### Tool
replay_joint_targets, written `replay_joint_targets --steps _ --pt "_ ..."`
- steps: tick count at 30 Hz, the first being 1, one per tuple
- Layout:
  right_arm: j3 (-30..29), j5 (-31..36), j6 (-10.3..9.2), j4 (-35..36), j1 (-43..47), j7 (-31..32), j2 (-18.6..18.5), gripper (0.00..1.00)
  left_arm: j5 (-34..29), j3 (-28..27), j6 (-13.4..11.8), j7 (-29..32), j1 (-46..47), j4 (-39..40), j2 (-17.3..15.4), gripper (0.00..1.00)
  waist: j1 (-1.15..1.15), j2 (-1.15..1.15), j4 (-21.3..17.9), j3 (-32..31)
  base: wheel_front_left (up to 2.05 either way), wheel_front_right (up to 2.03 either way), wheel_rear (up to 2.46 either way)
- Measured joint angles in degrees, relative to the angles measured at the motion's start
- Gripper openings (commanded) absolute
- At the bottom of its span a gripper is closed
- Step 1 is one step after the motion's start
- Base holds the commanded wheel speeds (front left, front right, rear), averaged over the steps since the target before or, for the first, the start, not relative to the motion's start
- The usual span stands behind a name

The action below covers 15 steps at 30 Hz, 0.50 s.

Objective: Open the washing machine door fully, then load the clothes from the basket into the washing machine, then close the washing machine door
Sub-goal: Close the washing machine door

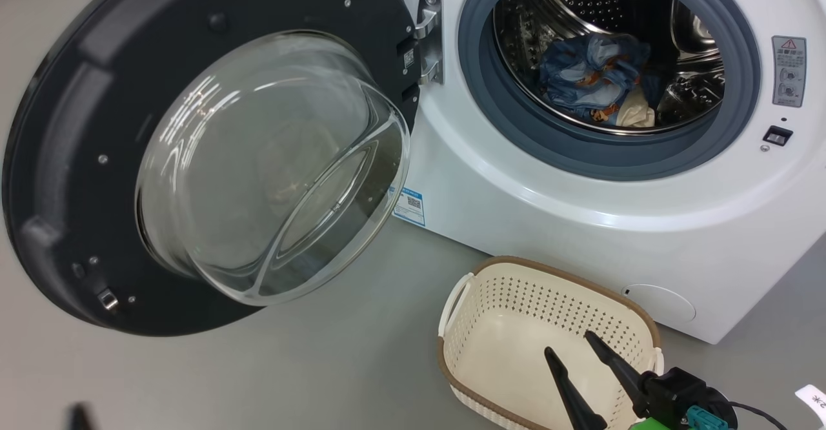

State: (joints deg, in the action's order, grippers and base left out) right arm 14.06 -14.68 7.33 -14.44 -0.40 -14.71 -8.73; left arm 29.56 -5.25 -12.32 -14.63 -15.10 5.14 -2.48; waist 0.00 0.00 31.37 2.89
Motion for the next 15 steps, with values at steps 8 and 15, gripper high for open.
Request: replay_joint_targets --steps 8,15 --pt "0.3 0.0 0.01 0.0 0.0 0.0 0.0 1.0 10.0 -14.5 5.9 0.0 9.2 -3.3 0.4 0.0 0.0 0.0 -0.2 -0.1 0.0 0.0 0.0" --pt "1.5 0.0 0.0 -0.1 0.0 0.0 0.0 1.0 19.0 -21.8 10.2 0.9 20.4 -11.7 -2.4 0.0 0.0 0.0 -0.3 -0.2 -0.02 -0.02 -0.02"
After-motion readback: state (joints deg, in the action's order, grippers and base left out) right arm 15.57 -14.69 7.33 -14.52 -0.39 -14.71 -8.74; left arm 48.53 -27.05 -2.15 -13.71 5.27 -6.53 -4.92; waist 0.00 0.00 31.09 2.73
